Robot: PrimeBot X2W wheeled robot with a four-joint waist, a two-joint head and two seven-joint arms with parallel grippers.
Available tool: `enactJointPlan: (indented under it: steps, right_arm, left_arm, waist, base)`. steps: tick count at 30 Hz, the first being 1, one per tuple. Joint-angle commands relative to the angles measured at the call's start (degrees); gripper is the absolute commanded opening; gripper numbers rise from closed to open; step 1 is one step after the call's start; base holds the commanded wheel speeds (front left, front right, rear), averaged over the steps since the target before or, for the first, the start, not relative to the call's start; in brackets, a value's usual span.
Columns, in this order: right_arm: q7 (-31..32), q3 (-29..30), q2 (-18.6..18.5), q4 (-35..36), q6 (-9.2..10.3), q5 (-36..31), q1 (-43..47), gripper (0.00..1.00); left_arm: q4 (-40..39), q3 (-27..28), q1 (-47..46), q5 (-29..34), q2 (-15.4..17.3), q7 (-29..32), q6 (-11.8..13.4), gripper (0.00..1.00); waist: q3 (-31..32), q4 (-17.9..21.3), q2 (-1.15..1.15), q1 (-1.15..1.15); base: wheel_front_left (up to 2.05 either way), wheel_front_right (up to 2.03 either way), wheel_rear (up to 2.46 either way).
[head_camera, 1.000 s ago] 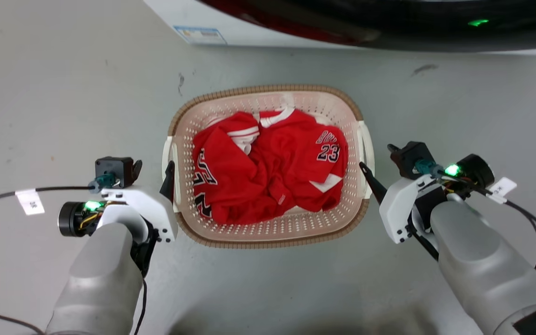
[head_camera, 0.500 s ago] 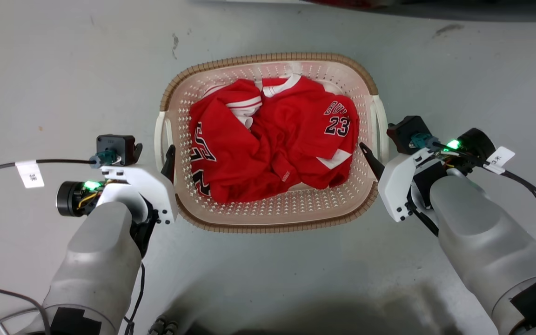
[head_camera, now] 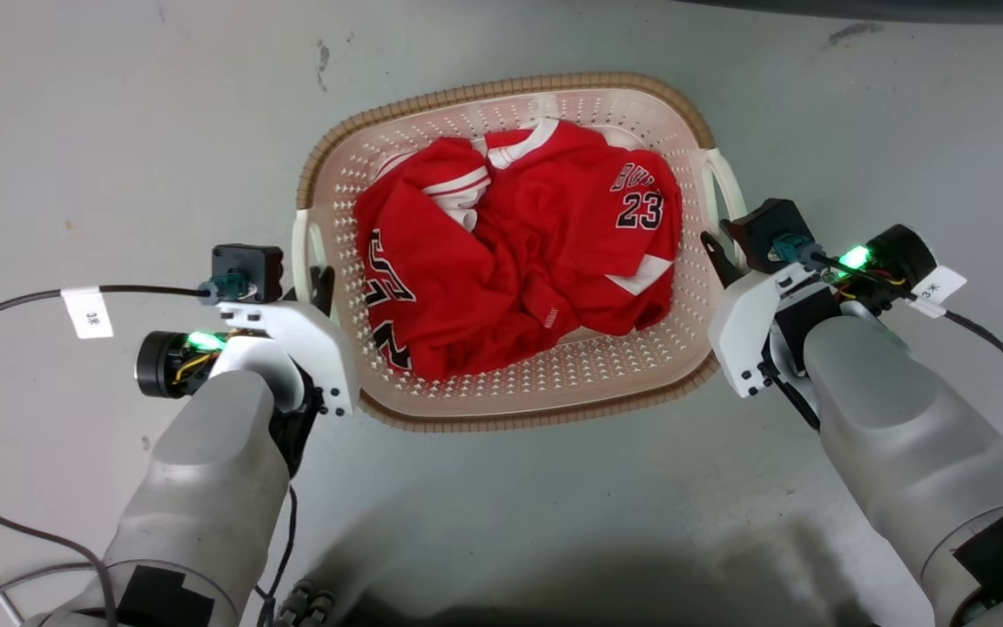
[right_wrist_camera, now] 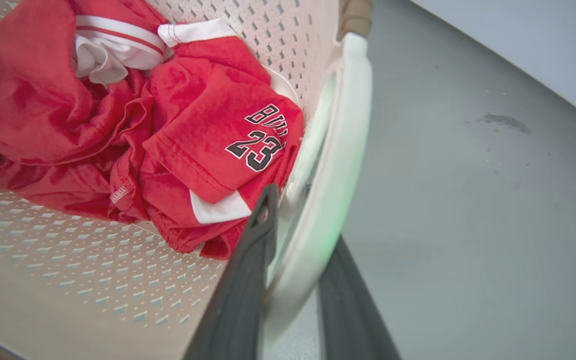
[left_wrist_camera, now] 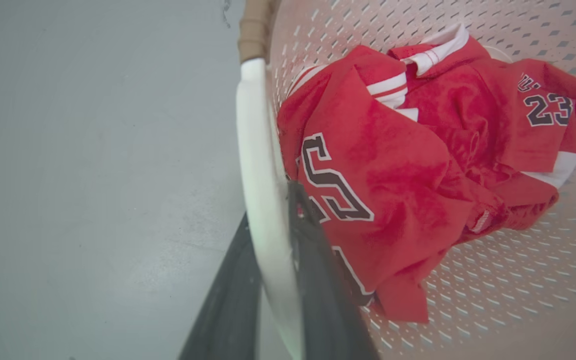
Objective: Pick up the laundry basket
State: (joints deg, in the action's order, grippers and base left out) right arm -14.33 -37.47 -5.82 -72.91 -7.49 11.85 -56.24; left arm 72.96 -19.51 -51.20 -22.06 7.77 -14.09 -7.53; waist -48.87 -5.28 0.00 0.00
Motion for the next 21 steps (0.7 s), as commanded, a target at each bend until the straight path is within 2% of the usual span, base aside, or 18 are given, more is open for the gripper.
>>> enactJointPlan:
  steps: [1,10,21]
  right_arm:
    - [-0.07,-0.66,-0.7,-0.44,-0.01,0.22,-0.25,0.0]
    - [2.69,-2.84,0.35,-0.67,-0.08,2.1,2.91,0.0]
    - [9.19,-8.1,1.64,-0.21,-0.12,8.71,9.19,0.0]
  left_arm:
    - [0.17,-0.82,-0.63,-0.49,0.04,0.31,0.11,0.0]
    - [0.2,-3.7,2.13,-4.53,-1.52,3.49,0.09,0.0]
    - [-0.6,-9.39,7.84,-9.69,-0.68,10.1,0.08,0.0]
  waist:
    - [0.63,-0.23,0.0,0.0]
    - [5.94,-0.57,0.0,0.0]
    - [17.98,0.36,0.0,0.0]
  base:
    - [0.0,0.0,0.0]
    - [0.0,0.0,0.0]
    - [0.0,0.0,0.0]
